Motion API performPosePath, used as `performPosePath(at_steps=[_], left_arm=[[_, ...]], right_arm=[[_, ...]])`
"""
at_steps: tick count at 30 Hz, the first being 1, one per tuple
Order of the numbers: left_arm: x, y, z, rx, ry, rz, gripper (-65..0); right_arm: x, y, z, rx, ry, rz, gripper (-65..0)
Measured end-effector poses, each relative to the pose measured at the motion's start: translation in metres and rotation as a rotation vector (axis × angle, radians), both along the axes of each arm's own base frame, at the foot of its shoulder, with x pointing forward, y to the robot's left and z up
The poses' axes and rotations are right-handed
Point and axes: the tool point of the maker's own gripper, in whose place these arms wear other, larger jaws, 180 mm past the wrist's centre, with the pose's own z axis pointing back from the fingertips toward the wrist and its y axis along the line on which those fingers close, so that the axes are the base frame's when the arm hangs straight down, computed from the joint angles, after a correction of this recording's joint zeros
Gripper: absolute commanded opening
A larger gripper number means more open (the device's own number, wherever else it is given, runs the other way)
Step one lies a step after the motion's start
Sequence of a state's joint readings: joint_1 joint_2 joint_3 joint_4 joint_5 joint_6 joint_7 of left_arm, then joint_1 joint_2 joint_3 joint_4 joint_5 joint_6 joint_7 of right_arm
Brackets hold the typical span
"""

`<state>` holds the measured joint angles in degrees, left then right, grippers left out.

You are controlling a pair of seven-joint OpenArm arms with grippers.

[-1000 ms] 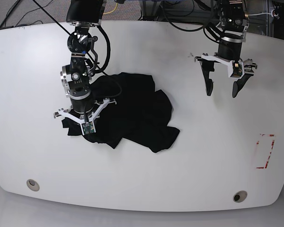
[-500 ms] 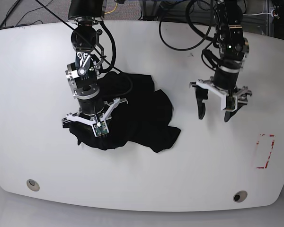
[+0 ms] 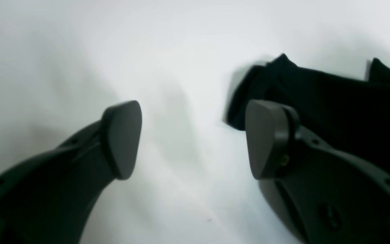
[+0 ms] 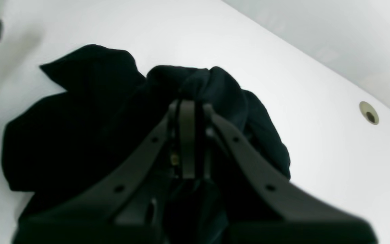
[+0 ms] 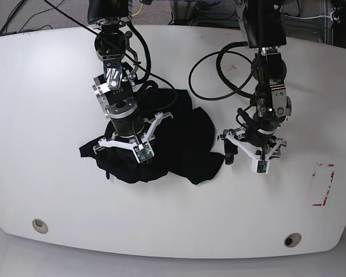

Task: Layout the t-shirt on the table in an organized manner, then fold the t-shirt properly
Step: 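Move the left gripper onto the shirt and pinch another edge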

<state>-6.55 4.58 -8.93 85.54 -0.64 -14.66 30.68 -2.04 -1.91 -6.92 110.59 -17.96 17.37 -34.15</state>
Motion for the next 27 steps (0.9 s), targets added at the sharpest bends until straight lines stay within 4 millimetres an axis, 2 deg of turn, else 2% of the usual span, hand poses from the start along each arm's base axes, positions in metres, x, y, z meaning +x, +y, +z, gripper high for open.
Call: performPosePath(at_steps=[13, 19, 27], left_arm=[[0.018, -0.012, -0.050, -0.048, 0.138, -0.018, -19.9], [0.023, -0.019, -0.060, -0.073, 0.133, -0.024, -19.9], [0.033, -0.027, -0.064, -0.083, 0.133, -0.042, -20.1]], right_arm=[[-0.001, 0.003, 0.000, 0.005, 0.000, 0.003, -65.0], [0.000, 0.004, 0.001, 0.007, -0.005, 0.006, -65.0], [0.000, 0.004, 0.002, 0.009, -0.008, 0.007, -65.0]])
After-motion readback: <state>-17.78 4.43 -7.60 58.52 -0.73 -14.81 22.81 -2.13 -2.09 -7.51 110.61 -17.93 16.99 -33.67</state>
